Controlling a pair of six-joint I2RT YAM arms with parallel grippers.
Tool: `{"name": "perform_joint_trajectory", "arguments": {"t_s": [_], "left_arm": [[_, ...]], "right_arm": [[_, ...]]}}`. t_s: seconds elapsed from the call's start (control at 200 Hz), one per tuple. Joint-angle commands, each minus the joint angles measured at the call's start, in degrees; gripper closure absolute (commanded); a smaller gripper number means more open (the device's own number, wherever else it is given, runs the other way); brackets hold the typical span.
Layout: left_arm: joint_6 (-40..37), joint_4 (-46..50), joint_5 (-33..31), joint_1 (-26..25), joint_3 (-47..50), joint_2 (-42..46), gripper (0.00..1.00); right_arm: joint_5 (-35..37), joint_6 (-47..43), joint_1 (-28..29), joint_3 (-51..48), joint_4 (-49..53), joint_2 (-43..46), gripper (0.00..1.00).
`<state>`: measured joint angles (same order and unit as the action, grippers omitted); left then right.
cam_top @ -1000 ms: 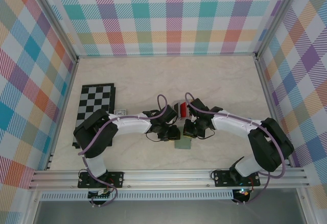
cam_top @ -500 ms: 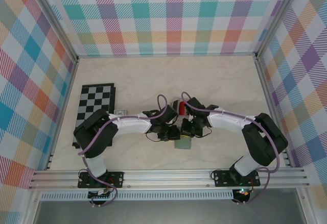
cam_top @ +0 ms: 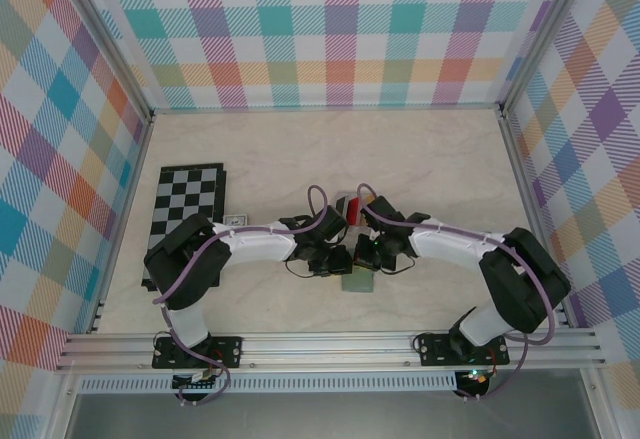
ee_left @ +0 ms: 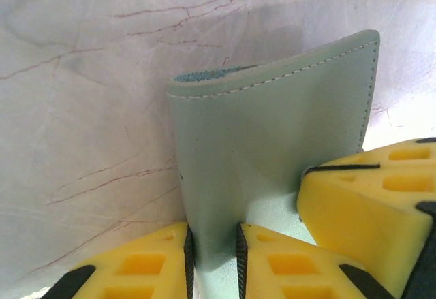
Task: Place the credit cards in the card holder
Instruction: Press the button on the card holder.
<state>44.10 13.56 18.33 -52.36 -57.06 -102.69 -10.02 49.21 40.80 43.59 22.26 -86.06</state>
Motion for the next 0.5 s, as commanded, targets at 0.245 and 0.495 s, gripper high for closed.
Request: {"name": "perform_joint_trajectory", "arguments": {"t_s": [0.245, 0.495], "left_arm": [[0.38, 1.91, -3.06, -0.46, 1.40, -0.67, 0.78], [0.55, 1.57, -3.10, -0.46, 1.09, -0.58, 0.78]], "right_arm": [[3.95, -3.29, 1.42, 3.21, 6.92, 6.46, 0.73], [5.09, -2.52, 1.39, 3.59, 8.91, 4.56, 0.76]]}}
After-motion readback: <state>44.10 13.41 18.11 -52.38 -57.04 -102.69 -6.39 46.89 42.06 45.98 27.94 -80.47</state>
